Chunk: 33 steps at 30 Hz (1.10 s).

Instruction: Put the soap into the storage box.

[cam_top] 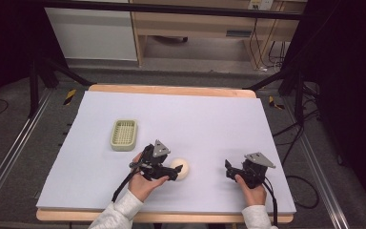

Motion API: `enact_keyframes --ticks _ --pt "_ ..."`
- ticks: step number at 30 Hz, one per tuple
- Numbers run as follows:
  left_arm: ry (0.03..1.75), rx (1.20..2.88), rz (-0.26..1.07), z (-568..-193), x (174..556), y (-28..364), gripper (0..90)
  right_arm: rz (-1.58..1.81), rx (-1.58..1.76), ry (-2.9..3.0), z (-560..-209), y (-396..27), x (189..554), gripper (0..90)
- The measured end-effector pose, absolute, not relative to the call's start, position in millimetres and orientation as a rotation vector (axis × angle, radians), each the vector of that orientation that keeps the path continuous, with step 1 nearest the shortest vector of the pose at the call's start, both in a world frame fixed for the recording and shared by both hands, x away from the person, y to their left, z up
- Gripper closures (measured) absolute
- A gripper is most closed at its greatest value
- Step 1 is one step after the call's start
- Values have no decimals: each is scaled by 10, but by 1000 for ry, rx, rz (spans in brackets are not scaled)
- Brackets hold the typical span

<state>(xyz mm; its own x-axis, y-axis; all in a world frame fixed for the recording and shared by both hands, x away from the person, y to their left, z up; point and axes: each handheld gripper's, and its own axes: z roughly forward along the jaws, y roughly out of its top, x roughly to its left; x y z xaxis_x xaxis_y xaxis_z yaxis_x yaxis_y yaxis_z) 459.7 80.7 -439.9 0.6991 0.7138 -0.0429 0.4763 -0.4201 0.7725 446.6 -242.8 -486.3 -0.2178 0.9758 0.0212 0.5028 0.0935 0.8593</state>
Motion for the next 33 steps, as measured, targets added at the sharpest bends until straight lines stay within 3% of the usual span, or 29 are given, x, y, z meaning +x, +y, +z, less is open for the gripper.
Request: enact_keyframes --ticks 33 --pt "869 2201 350 -4546 4618 595 110 1044 1453 1794 -4863 -2429 4467 42"
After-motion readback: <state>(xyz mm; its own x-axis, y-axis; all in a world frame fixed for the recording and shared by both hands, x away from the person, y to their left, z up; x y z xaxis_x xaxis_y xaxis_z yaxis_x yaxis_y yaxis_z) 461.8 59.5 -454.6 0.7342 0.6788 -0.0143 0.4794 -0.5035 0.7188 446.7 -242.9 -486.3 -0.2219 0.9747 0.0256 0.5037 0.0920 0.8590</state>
